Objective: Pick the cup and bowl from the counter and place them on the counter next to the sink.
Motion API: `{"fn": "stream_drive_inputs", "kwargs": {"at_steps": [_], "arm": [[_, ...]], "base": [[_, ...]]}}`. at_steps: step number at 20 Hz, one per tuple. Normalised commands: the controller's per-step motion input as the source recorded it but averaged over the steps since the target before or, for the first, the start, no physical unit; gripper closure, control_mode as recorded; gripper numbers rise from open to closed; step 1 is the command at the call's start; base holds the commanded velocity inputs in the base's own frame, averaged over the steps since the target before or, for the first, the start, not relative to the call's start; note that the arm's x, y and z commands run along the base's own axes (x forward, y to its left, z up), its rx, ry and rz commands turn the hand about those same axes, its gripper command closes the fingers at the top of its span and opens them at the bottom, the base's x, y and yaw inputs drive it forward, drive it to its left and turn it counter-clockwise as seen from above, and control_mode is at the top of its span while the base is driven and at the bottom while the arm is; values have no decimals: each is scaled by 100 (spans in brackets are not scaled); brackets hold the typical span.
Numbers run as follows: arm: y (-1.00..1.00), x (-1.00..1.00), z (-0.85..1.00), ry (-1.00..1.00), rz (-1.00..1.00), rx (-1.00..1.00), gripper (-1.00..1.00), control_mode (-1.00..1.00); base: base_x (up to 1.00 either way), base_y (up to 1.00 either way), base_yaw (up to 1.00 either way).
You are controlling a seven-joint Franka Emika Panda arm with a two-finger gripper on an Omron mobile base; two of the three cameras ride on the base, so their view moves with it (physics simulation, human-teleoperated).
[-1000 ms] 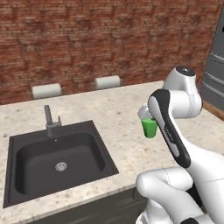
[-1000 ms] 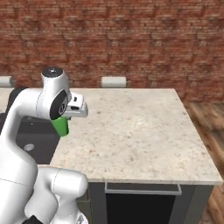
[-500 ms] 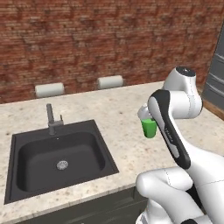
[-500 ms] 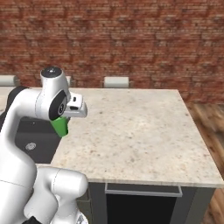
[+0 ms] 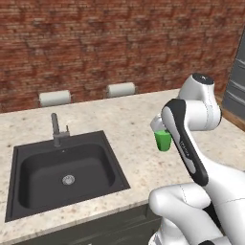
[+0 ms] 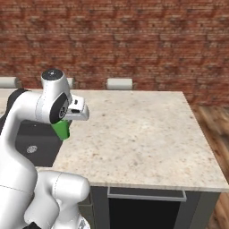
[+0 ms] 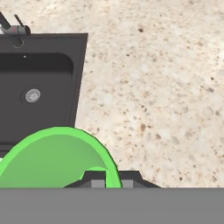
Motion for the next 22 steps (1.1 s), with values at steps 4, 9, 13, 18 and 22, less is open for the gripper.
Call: {"fn": "stream_drive_inputs", "kwargs": {"at_steps": [4, 9, 13, 18, 22], "arm": [[0, 0, 0, 0, 0, 0, 100, -100], [11, 19, -3, -2, 0, 0, 100, -100], [12, 35, 0, 0, 0, 0, 100, -100], [0, -4, -2, 1, 11, 0, 100, -100], [7, 0, -33, 8, 10, 2, 100, -100]], "base": [[0, 0, 0], [0, 0, 0], [0, 0, 0], [0, 0, 0], [0, 0, 0]]}}
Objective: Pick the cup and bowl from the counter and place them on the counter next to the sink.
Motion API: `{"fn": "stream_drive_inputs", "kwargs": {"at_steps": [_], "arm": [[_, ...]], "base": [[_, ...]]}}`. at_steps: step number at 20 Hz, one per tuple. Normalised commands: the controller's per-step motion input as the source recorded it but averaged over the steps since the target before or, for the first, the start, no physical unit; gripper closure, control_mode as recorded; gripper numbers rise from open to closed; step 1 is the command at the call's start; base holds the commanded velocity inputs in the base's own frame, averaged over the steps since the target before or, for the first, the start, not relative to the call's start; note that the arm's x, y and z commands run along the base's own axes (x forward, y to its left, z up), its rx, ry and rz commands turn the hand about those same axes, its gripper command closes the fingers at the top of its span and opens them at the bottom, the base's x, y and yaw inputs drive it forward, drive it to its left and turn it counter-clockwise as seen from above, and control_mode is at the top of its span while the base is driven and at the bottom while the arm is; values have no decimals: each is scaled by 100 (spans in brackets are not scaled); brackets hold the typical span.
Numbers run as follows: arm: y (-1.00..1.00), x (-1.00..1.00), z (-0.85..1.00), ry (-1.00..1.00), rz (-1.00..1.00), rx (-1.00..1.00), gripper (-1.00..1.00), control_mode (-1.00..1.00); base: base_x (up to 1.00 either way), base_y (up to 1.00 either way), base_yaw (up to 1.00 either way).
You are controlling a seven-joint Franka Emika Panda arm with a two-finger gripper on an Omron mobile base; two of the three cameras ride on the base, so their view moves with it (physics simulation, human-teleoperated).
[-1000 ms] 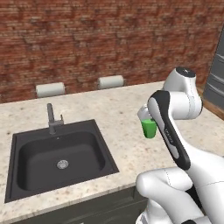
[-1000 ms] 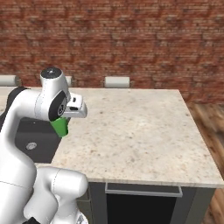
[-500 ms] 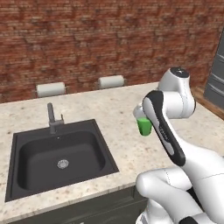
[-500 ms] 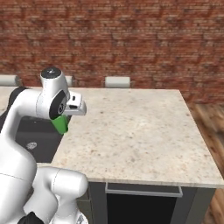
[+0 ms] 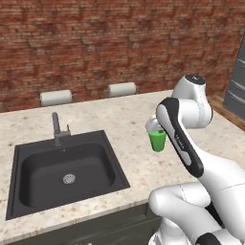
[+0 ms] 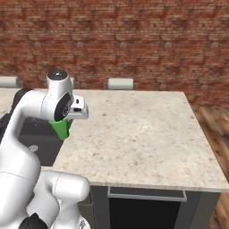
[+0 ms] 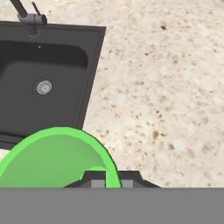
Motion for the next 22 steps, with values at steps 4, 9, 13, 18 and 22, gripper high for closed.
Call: {"fn": "stream_drive_inputs", "kwargs": {"at_steps": [4, 9, 13, 18, 22], "arm": [[16, 0, -39, 7, 7, 4, 100, -100], [27, 0, -29, 3, 2, 0, 100, -100], [24, 0, -21, 3, 0, 0, 100, -100], [13, 5, -37, 3, 0, 0, 100, -100], [0, 29, -47, 3, -1, 0, 100, -100]], "base": [[0, 0, 0], [0, 0, 0], [0, 0, 0], [0, 0, 0], [0, 0, 0]]}}
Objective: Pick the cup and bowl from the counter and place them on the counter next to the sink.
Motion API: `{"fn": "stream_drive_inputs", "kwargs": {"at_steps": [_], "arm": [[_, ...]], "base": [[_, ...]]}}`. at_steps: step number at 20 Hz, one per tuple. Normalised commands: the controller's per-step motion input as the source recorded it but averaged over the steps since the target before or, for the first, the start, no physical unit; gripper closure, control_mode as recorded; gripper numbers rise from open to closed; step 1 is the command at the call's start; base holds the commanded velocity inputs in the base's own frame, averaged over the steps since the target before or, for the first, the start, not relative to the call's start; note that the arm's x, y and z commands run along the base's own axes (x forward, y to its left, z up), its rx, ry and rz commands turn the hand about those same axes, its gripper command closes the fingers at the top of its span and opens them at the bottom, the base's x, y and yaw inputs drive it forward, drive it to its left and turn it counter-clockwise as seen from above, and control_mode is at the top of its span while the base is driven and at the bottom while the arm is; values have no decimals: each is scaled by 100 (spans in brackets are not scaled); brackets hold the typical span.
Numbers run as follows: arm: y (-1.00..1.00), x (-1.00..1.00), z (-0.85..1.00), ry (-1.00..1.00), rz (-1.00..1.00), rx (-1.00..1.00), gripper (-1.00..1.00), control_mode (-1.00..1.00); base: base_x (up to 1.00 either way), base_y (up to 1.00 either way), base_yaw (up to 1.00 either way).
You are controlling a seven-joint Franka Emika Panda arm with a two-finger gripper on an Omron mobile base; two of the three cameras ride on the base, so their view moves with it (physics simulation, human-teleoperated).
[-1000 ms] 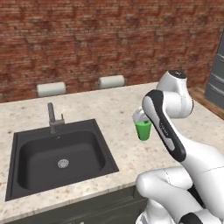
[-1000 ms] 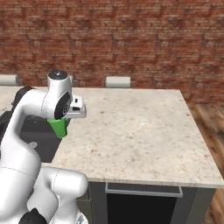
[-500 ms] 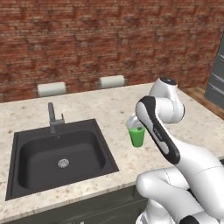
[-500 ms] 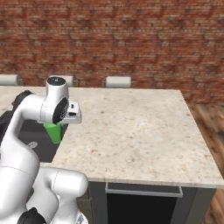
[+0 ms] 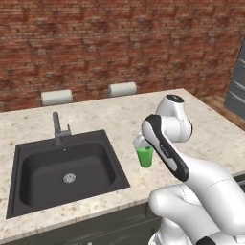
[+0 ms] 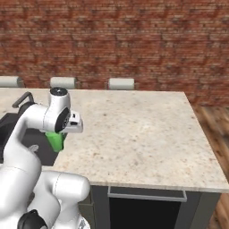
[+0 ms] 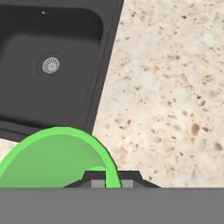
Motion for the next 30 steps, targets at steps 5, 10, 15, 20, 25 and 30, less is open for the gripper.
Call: {"fn": "stream_drive_inputs", "kwargs": {"at_steps": [5, 10, 15, 20, 25, 30], "arm": [[0, 36, -55, 4, -2, 0, 100, -100], [0, 30, -49, 4, -2, 0, 100, -100], [0, 19, -35, 4, -1, 0, 100, -100], [0, 4, -27, 3, 0, 0, 100, -100], [0, 0, 0, 0, 0, 0, 100, -100], [0, 0, 0, 0, 0, 0, 100, -100]], "base": [[0, 0, 0], [0, 0, 0], [0, 0, 0], [0, 0, 0], [0, 0, 0], [0, 0, 0]]}}
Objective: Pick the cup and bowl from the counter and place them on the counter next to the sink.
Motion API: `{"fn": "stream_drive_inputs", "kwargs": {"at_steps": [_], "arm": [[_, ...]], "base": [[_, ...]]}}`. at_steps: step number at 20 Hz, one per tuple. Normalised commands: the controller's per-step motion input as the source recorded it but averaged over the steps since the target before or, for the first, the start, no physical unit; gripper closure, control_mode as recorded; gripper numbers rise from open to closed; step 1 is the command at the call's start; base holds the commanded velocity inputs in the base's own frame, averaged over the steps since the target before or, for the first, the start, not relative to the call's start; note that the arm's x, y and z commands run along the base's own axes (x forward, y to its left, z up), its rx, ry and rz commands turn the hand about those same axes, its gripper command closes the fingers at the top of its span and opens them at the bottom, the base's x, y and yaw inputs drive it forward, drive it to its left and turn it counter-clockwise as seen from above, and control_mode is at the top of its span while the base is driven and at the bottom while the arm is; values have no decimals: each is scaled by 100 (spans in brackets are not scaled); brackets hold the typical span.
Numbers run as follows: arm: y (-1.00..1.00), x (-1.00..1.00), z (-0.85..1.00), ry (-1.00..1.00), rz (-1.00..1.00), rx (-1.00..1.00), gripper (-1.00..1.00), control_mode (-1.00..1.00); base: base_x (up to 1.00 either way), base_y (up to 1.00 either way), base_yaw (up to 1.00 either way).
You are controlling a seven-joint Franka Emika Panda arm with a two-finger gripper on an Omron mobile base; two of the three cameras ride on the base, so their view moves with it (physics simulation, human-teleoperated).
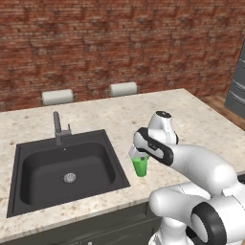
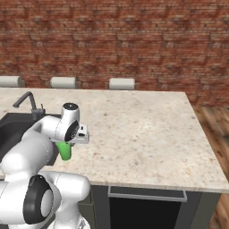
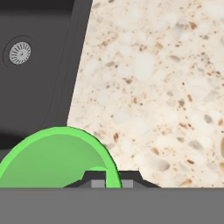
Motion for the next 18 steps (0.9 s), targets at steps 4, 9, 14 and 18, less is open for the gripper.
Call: {"fn": "stream_drive_inputs", "kwargs": {"at_steps": [4, 9, 14, 18], "arm": [[0, 0, 0, 0, 0, 0, -100, -100], [0, 0, 0, 0, 0, 0, -100, -100], [0, 0, 0, 0, 0, 0, -100, -100], [-3, 0, -1, 0, 0, 0, -100, -100]], "base": [[0, 0, 0], [0, 0, 0], [0, 0, 0], [0, 0, 0]]}}
